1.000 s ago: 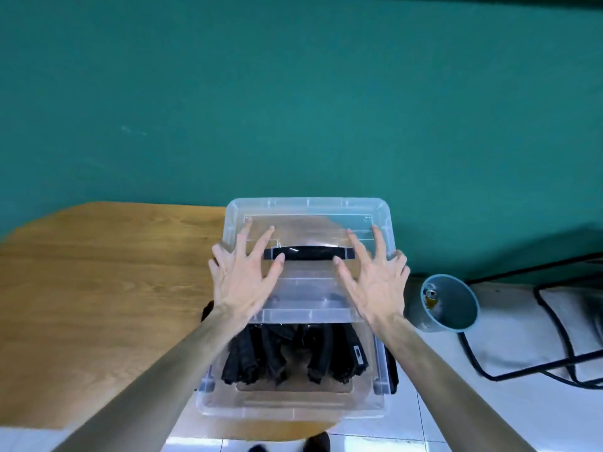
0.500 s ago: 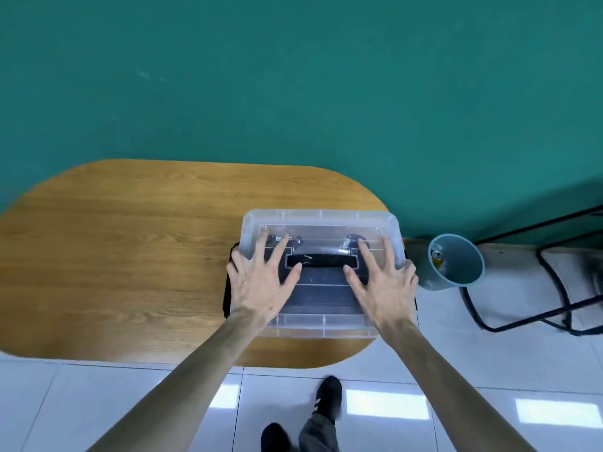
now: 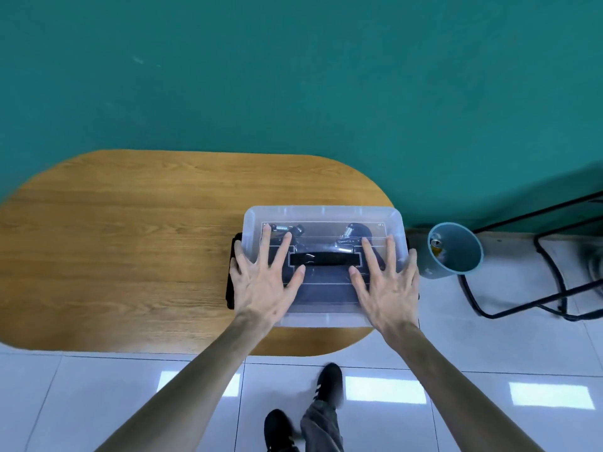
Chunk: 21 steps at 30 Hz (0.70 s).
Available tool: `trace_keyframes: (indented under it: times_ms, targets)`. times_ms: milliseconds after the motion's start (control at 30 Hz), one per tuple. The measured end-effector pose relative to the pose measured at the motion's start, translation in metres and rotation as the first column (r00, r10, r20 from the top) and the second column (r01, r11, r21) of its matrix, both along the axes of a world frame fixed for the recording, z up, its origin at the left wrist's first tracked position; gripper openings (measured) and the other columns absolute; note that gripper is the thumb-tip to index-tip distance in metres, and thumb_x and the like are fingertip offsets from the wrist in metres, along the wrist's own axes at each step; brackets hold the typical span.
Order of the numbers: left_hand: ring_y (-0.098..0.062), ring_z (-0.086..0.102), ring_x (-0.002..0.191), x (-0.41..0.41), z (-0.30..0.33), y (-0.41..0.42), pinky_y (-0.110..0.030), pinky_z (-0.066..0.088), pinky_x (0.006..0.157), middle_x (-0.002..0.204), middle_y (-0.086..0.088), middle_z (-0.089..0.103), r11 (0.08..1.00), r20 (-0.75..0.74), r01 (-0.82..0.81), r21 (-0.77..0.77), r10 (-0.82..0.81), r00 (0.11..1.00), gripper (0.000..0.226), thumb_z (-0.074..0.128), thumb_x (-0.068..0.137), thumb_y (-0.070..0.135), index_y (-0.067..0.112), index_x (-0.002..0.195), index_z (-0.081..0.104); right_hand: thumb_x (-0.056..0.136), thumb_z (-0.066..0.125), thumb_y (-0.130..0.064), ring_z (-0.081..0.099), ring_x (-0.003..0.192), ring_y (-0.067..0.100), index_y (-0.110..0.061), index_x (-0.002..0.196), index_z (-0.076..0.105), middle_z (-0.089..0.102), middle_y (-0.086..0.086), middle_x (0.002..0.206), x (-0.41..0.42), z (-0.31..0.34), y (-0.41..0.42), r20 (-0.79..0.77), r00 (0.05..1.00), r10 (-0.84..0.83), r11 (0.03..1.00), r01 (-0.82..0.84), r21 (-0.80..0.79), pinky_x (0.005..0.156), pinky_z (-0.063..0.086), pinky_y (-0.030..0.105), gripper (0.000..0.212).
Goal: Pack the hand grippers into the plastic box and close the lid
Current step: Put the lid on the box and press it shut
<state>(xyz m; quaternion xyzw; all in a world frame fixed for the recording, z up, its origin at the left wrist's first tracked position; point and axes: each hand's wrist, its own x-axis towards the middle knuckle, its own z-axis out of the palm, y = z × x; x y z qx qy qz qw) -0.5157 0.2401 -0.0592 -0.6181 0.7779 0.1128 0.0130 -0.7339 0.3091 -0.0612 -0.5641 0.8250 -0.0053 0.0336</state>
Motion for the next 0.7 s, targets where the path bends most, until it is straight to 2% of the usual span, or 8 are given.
trace_keyframes:
  times_ms: [67,167,233,300,400,500,567,700]
  targets:
    - [-0.051,-0.003,0.148,0.000,0.000,-0.004,-0.061,0.027,0.113,0.164,0.014,-0.028,1.000,-0.007,0.005,0.013,-0.005,1.000,0.071,0.010,0.093,0.077,0.051,0.155,-0.011,0.095,0.017,-0.065,0.017,0.140,0.057,-0.036,0.158,0.009,0.015,0.015,0.164,-0.001,0.003,-0.002,0.011,1.000,0.006,1.000,-0.006,0.029,0.110,0.031,0.061,0.069]
    - [-0.049,-0.007,0.151,0.003,-0.001,-0.004,-0.061,0.022,0.117,0.165,0.011,-0.029,1.000,-0.058,-0.001,0.004,0.001,0.998,0.069,0.012,0.095,0.075,0.049,0.157,-0.007,0.095,0.011,-0.064,0.012,0.144,0.054,-0.037,0.158,0.003,0.010,0.013,0.165,-0.003,0.006,-0.002,0.056,0.998,0.012,0.998,-0.015,0.061,0.113,0.029,0.059,0.069]
    - [-0.047,-0.005,0.152,0.006,-0.002,-0.005,-0.062,0.016,0.120,0.165,0.005,-0.030,0.998,-0.117,-0.063,0.001,0.062,0.991,0.069,0.017,0.098,0.071,0.046,0.158,-0.005,0.096,0.009,-0.064,0.013,0.146,0.048,-0.038,0.158,0.003,0.008,0.006,0.167,-0.007,0.006,-0.003,0.135,0.991,-0.011,1.000,0.007,0.028,0.114,0.030,0.056,0.067]
    - [-0.047,-0.003,0.152,0.010,-0.004,-0.011,-0.064,0.011,0.121,0.164,0.001,-0.032,0.987,-0.140,-0.158,0.038,0.162,0.977,0.074,0.021,0.098,0.071,0.042,0.158,-0.010,0.099,0.018,-0.063,0.019,0.147,0.042,-0.038,0.157,0.002,0.003,0.000,0.167,-0.015,0.006,-0.005,0.229,0.973,-0.029,0.999,0.036,-0.025,0.113,0.032,0.053,0.065]
    - [-0.045,0.011,0.152,0.021,-0.007,-0.025,-0.063,0.019,0.120,0.163,0.003,-0.034,0.983,-0.163,-0.166,0.076,0.177,0.971,0.086,0.027,0.094,0.075,0.036,0.158,-0.014,0.096,0.033,-0.065,0.038,0.139,0.039,-0.046,0.154,-0.001,-0.005,-0.004,0.167,-0.036,0.007,-0.007,0.391,0.915,-0.102,0.992,0.123,-0.028,0.103,0.042,0.052,0.070]
    - [-0.044,0.033,0.144,0.027,-0.003,-0.032,-0.061,0.033,0.112,0.164,0.010,-0.030,0.975,-0.263,-0.163,0.148,0.198,0.944,0.089,0.041,0.092,0.072,0.041,0.158,-0.010,0.090,0.042,-0.072,0.031,0.144,0.035,-0.056,0.150,-0.001,-0.001,-0.007,0.167,-0.046,0.009,-0.008,0.530,0.822,-0.206,0.972,0.234,0.014,0.110,0.034,0.054,0.075]
    - [-0.046,0.034,0.143,0.028,0.002,-0.029,-0.060,0.035,0.110,0.164,0.013,-0.028,0.969,-0.298,-0.161,0.188,0.212,0.931,0.084,0.046,0.092,0.070,0.048,0.157,-0.003,0.088,0.045,-0.073,0.034,0.143,0.037,-0.059,0.148,0.000,0.002,-0.003,0.167,-0.046,0.010,-0.007,0.579,0.787,-0.211,0.969,0.246,0.018,0.108,0.036,0.057,0.077]
    - [-0.041,0.028,0.148,0.035,0.006,-0.027,-0.070,0.027,0.110,0.166,0.010,-0.026,0.956,-0.413,-0.163,0.246,0.255,0.874,0.075,0.053,0.094,0.063,0.064,0.151,0.004,0.086,0.048,-0.074,0.040,0.136,0.044,-0.062,0.146,0.001,0.009,0.005,0.165,-0.046,0.012,-0.009,0.595,0.770,-0.232,0.963,0.270,0.025,0.106,0.038,0.059,0.077]
